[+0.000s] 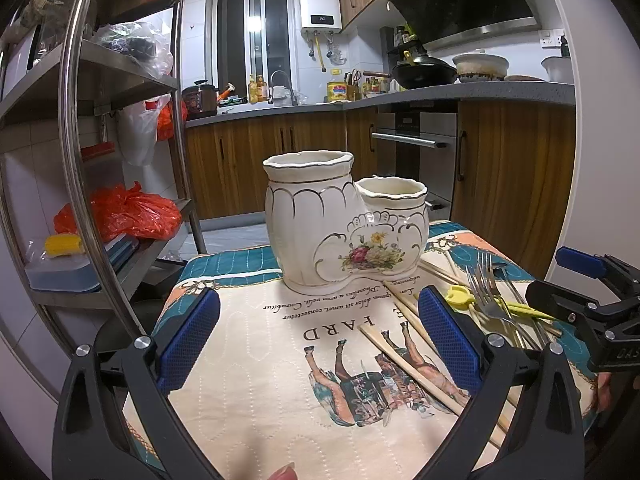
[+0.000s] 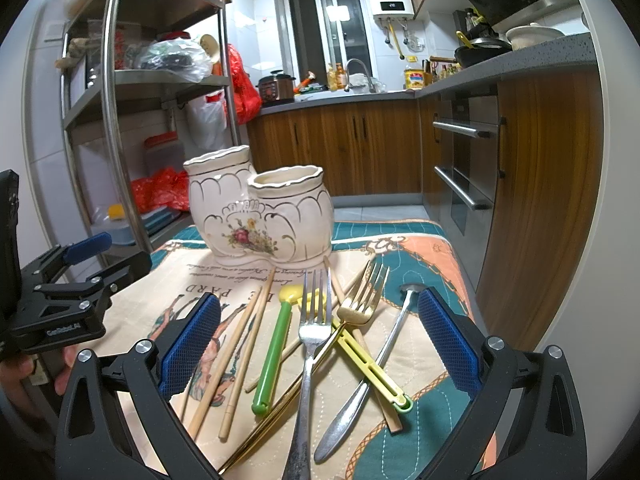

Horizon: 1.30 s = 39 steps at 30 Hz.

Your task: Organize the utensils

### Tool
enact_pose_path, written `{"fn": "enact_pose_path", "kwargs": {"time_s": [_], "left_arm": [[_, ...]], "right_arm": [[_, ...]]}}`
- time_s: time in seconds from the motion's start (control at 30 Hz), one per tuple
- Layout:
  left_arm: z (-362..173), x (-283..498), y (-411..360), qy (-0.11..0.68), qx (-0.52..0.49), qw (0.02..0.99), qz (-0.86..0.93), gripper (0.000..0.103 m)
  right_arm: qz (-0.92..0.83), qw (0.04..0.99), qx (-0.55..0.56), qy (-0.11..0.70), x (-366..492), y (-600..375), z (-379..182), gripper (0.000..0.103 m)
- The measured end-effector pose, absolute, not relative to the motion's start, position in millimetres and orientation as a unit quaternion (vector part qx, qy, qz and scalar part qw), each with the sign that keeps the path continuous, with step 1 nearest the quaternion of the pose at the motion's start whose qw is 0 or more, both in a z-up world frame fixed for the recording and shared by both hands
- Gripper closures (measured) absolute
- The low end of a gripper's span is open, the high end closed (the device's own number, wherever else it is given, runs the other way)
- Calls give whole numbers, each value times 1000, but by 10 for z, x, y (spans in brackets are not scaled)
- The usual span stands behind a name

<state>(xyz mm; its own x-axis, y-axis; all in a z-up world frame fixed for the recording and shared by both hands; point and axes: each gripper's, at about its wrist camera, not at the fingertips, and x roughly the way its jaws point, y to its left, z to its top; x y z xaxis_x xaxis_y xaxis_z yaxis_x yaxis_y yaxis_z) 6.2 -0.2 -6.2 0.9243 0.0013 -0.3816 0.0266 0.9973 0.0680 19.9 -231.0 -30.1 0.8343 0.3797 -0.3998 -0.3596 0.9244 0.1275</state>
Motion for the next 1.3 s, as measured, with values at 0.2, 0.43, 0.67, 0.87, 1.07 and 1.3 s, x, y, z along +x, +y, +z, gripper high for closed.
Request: {"fn": "enact_pose_path", "kwargs": {"time_s": [0.2,0.43,0.67,0.87,1.07,1.3], "left_arm": [[-48,66,8,195,38,980,-4,5],[-55,73,6,195,38,980,-4,5],[-61,72,-21,198,38,979,-11,5],[-60,63,-41,199,37,979,-23,5],[-59,82,-32,205,37,978,-25,5],[-43,77,-96,204,59,977,-18,5]], "right_arm": [[193,957,24,214,201,-2309,-304,5],[193,957,24,214,199,-2304,-305,5],[193,957,24,214,197,-2304,-303,5],[193,957,25,215,198,-2306,-305,5],[193,957,25,215,205,-2307,-310,5],[190,957,21,220,206,-2305,-371,5]]}}
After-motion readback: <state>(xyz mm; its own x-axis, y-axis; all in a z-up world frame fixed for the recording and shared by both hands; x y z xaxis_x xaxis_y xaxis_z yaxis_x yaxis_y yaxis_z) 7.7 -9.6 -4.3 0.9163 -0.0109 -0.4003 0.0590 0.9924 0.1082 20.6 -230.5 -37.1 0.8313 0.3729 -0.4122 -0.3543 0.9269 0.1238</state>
